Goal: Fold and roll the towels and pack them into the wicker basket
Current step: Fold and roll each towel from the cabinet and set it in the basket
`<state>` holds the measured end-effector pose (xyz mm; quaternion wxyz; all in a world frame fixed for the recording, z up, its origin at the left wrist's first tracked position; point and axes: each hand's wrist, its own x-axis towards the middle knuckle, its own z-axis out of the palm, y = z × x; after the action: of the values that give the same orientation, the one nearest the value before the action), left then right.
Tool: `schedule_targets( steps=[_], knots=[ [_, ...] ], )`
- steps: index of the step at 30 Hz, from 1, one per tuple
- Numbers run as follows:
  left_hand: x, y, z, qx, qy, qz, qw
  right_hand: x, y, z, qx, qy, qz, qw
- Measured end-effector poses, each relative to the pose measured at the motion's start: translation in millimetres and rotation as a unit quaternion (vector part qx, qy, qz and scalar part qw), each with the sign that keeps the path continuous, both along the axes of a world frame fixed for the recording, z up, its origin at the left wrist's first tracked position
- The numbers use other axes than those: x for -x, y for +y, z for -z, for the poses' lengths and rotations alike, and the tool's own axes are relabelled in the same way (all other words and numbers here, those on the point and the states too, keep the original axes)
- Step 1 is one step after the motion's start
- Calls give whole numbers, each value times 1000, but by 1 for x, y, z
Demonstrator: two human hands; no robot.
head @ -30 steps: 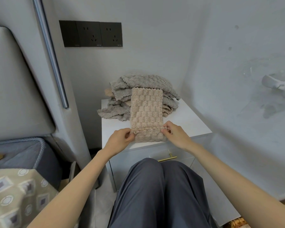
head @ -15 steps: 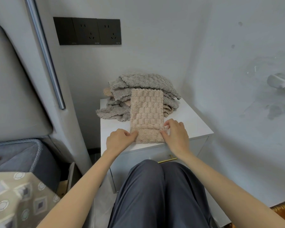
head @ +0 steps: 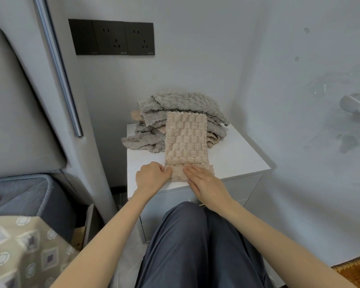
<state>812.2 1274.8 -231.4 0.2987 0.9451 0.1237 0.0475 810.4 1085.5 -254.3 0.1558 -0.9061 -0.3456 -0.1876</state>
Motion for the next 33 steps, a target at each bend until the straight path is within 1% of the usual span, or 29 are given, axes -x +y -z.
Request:
schedule_targets(
  steps=[2, 4, 5, 6, 7, 9, 11, 13, 16, 19, 22, 26, 28, 30, 33],
  knots=[
    [0, -2, -1, -18, 3, -5, 1000, -3, -13, 0, 10, 2, 11, 1000],
    [0, -5, -2, -57, 4, -5, 998, -6, -27, -1, 29, 21, 17, 999],
    [0, -6, -3, -81, -10, -3, 997, -8, -33, -1, 44, 35, 20, 998],
    [1, -7, -3, -95, -46, 4, 994, -9, -37, 0, 58, 49, 22, 997],
    [3, -6, -3, -96, -96, 30, 990, -10, -40, 1, 68, 58, 24, 996],
    [5, -3, -1, -96, -184, 138, 968, -11, -40, 0, 71, 70, 23, 995],
    [8, 2, 2, -125, -205, 230, 943, -14, -38, -4, 70, 73, 27, 995],
    [10, 7, 3, -137, -197, 250, 938, -17, -37, -7, 72, 77, 36, 994],
    [13, 12, 7, -128, -170, 244, 946, -19, -35, -12, 74, 91, 46, 992],
    [14, 17, 7, -150, -120, 231, 954, -19, -35, -14, 42, 120, 52, 991],
    [13, 20, 5, -177, -86, 232, 953, -20, -35, -14, 13, 139, 55, 989],
    [13, 24, 4, -162, -90, 222, 957, -23, -38, -19, -23, 220, 85, 972],
    [15, 23, 3, -155, -102, 221, 957, -23, -42, -24, -38, 246, 85, 965],
    [18, 21, 2, -129, -114, 212, 962, -24, -46, -29, -38, 259, 76, 962],
    [22, 19, -1, -82, -103, 197, 972, -23, -48, -36, -51, 265, 72, 960]
  ],
)
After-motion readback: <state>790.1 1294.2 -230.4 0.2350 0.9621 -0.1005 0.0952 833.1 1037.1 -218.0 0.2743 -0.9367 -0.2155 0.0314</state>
